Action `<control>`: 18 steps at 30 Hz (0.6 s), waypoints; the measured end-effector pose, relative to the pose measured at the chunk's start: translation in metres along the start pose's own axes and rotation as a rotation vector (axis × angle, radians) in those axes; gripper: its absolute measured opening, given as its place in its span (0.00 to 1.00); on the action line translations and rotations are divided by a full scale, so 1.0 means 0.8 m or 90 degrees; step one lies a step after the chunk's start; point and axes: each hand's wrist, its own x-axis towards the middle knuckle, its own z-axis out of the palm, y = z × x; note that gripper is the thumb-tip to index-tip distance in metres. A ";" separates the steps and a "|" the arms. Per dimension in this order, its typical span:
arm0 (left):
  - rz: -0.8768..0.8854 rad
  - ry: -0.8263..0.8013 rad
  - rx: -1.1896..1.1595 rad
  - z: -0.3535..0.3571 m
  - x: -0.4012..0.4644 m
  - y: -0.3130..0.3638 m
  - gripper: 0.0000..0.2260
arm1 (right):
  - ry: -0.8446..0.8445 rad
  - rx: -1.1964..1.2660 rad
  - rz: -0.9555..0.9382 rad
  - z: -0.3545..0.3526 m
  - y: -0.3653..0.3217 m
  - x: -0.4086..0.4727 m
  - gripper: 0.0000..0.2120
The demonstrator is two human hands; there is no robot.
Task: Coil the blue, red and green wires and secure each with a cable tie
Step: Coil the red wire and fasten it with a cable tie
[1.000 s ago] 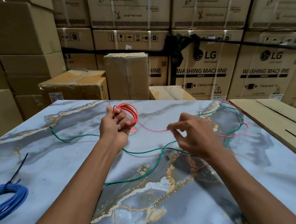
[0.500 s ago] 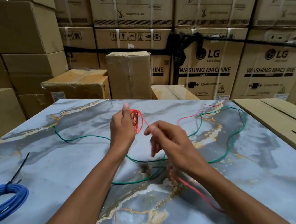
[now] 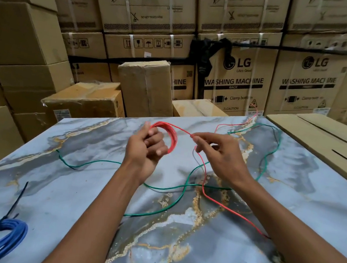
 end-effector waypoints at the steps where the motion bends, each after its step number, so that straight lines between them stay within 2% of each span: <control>1: 0.019 0.045 -0.056 -0.006 0.004 0.006 0.19 | -0.028 0.014 -0.007 0.000 0.003 0.000 0.08; 4: 0.071 0.230 -0.135 -0.025 0.014 0.022 0.18 | -0.101 -0.071 -0.079 0.000 0.010 -0.001 0.14; 6: 0.108 0.363 -0.110 -0.033 0.016 0.024 0.17 | -0.121 -0.205 -0.150 0.001 0.012 -0.001 0.14; 8: 0.138 0.442 -0.070 -0.036 0.017 0.022 0.17 | -0.136 -0.328 -0.190 -0.001 0.004 -0.003 0.13; 10: 0.149 0.450 -0.042 -0.035 0.019 0.018 0.17 | -0.184 -0.424 -0.212 -0.002 -0.006 -0.007 0.12; 13: 0.140 0.396 0.022 -0.029 0.020 0.009 0.18 | -0.288 -0.540 -0.243 0.009 -0.018 -0.016 0.12; 16: 0.135 0.327 0.128 -0.018 0.016 -0.004 0.19 | -0.286 -0.575 -0.288 0.020 -0.023 -0.023 0.04; 18: 0.129 0.288 0.190 -0.014 0.015 -0.012 0.19 | -0.245 -0.554 -0.309 0.025 -0.025 -0.025 0.05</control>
